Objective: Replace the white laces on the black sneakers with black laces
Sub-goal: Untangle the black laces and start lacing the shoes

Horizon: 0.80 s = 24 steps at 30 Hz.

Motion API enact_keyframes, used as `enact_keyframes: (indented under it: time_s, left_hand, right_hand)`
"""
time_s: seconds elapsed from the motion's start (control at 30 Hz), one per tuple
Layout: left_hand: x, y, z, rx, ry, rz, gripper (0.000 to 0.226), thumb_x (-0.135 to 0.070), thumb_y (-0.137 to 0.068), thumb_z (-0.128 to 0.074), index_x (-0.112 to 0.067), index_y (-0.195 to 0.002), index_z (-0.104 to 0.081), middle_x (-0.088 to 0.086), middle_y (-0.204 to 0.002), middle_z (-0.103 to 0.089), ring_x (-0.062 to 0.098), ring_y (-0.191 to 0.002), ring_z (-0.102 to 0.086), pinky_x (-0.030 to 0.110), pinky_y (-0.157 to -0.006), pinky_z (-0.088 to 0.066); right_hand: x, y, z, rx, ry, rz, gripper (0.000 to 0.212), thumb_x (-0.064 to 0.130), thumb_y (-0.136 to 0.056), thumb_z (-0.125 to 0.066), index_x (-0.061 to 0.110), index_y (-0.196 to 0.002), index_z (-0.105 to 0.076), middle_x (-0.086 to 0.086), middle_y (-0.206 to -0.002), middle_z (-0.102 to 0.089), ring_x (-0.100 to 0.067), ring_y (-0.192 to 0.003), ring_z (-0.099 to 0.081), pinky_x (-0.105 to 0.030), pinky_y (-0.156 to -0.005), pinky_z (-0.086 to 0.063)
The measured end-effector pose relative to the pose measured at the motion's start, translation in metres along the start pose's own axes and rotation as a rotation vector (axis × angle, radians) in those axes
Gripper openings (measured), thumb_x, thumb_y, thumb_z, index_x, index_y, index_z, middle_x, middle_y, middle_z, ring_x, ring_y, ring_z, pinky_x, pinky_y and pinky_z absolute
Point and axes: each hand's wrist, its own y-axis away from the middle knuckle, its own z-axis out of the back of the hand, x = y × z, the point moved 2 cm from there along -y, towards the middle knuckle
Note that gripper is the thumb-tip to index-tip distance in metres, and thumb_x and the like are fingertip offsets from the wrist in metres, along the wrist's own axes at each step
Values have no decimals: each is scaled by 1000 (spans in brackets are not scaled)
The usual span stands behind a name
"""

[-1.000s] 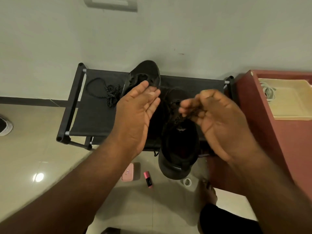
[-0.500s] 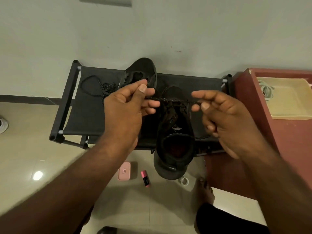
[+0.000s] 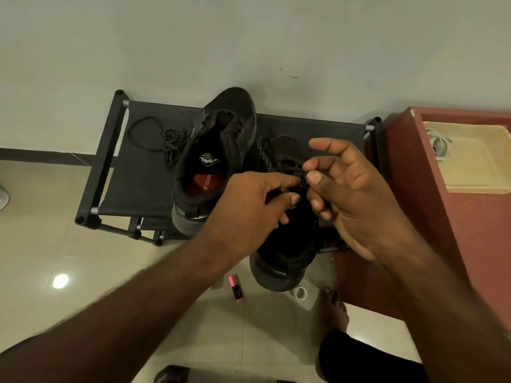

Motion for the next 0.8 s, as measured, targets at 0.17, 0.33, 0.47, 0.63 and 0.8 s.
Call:
enact_keyframes:
  time_s: [0.17, 0.33, 0.47, 0.63, 0.8]
  left_hand:
    - [0, -8, 13, -270, 141, 20, 13, -12, -95, -61, -16, -102, -71, -2, -71, -70, 7, -58, -65, 16, -56, -51]
    - [2, -11, 23, -414, 337, 3, 11, -10, -96, -60, -13, -100, -70, 1, -78, -71, 14, -62, -68, 20, -56, -53]
    - [3, -10, 16, -333, 227, 32, 33, -11, -96, -61, -16, -129, -60, -4, -108, -67, 12, -75, -71, 20, -66, -57]
    - [7, -8, 5, -225, -311, 49, 57, -33, -92, -63, -28, -145, -43, -3, -131, -52, 17, -90, -66, 38, -89, -57]
    - [-5, -8, 0, -333, -435, -101, 32, -39, -92, -59, -22, -119, -66, -6, -113, -48, 2, -68, -52, 4, -70, -43]
  right_hand:
    - [-1, 3, 19, 129, 258, -68, 37, 0, -96, -57, 27, -120, -65, -4, -108, -67, -5, -64, -52, -18, -54, -43]
    - [-2, 1, 40, -20, 327, -33, 28, 3, -101, -52, 22, -110, -71, 0, -96, -75, -5, -58, -50, -19, -51, -41]
    - [-13, -3, 44, -323, 261, -77, 16, 27, -103, -54, 20, -101, -69, 1, -68, -66, -5, -41, -39, -18, -39, -32]
    - [-20, -9, 44, -509, -101, -206, 30, 41, -104, -48, 17, -97, -64, 6, -52, -45, -6, -39, -31, -19, -35, -23]
    - [-31, -14, 44, -480, -186, -318, 22, 17, -105, -41, 16, -109, -63, 4, -60, -58, -6, -40, -37, -20, -37, -26]
